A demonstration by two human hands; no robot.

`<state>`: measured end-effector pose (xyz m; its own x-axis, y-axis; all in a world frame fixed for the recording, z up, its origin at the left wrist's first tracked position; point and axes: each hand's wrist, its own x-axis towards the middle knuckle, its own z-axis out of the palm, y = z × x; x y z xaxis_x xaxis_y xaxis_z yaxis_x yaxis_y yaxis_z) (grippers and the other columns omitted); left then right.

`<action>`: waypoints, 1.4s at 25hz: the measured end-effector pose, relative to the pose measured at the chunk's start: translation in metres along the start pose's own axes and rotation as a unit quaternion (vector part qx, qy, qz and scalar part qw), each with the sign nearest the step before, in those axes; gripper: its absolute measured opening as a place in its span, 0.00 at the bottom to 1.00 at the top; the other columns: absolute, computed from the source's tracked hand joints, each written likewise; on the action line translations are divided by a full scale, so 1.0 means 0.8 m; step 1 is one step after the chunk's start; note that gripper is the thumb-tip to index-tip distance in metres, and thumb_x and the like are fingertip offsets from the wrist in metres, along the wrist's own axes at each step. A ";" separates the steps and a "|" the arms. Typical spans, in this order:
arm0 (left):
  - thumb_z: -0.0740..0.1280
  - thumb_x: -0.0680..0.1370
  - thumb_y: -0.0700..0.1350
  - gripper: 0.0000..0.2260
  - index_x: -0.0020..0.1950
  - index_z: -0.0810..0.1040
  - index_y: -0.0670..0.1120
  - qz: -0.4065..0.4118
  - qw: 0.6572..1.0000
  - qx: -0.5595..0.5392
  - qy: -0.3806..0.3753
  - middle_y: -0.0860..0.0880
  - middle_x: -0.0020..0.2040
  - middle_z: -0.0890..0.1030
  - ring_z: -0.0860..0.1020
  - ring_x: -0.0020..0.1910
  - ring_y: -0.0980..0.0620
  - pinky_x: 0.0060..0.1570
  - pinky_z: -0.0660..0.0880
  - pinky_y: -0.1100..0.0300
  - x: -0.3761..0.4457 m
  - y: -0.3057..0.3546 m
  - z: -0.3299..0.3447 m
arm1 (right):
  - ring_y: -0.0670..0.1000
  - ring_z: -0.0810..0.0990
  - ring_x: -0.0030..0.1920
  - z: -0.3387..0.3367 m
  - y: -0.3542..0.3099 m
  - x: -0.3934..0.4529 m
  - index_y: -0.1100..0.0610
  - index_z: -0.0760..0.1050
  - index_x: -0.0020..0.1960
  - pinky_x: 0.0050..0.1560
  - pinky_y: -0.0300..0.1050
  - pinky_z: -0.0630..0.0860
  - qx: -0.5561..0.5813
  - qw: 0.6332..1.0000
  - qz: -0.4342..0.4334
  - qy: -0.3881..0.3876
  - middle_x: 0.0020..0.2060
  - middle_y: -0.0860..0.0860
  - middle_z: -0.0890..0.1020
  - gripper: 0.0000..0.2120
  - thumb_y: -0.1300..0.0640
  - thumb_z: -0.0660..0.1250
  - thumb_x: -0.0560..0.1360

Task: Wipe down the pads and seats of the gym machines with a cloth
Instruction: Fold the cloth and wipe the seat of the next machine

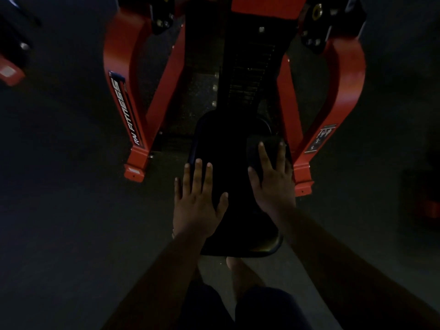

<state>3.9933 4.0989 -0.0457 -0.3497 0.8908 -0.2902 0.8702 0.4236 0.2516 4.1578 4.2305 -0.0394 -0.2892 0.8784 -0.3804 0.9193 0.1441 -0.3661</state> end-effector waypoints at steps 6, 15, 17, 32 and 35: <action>0.49 0.81 0.67 0.36 0.83 0.44 0.51 0.001 0.999 0.004 -0.032 0.48 0.84 0.42 0.38 0.82 0.45 0.79 0.50 0.40 0.003 -0.003 0.001 | 0.67 0.47 0.79 0.007 -0.112 0.110 0.36 0.48 0.80 0.73 0.75 0.47 -0.162 0.976 -0.144 -0.025 0.82 0.47 0.52 0.30 0.38 0.51 0.81; 0.48 0.81 0.67 0.36 0.83 0.43 0.52 0.002 1.000 -0.018 -0.025 0.49 0.83 0.41 0.39 0.82 0.45 0.79 0.47 0.41 0.001 -0.002 -0.001 | 0.69 0.54 0.77 -0.019 0.004 0.096 0.32 0.46 0.79 0.71 0.71 0.63 -0.029 0.996 -0.081 -0.027 0.81 0.56 0.46 0.32 0.30 0.53 0.78; 0.49 0.81 0.67 0.36 0.83 0.44 0.52 0.000 1.000 -0.018 -0.022 0.49 0.83 0.41 0.39 0.82 0.46 0.79 0.47 0.41 0.003 -0.003 -0.002 | 0.70 0.55 0.77 -0.011 -0.015 0.100 0.32 0.46 0.79 0.70 0.72 0.64 -0.064 0.993 -0.103 -0.006 0.82 0.55 0.47 0.30 0.34 0.52 0.80; 0.51 0.81 0.66 0.35 0.83 0.48 0.50 0.005 0.999 -0.032 -0.005 0.48 0.84 0.45 0.42 0.82 0.47 0.79 0.49 0.40 -0.002 -0.001 -0.008 | 0.67 0.67 0.67 -0.007 0.039 -0.085 0.42 0.68 0.75 0.62 0.61 0.75 -0.084 0.988 -0.130 0.015 0.73 0.56 0.64 0.23 0.42 0.57 0.80; 0.54 0.82 0.65 0.35 0.83 0.48 0.50 -0.013 0.997 -0.076 0.018 0.48 0.84 0.46 0.42 0.82 0.50 0.79 0.44 0.42 -0.024 -0.011 -0.012 | 0.64 0.72 0.63 -0.037 -0.002 -0.037 0.49 0.75 0.71 0.59 0.61 0.77 -0.035 0.980 -0.174 0.085 0.66 0.56 0.72 0.19 0.49 0.61 0.81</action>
<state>3.9892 4.0792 -0.0337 -0.3861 0.8831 -0.2667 0.7988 0.4647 0.3820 4.1728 4.2180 -0.0025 -0.5459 0.8327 -0.0925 0.7900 0.4749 -0.3877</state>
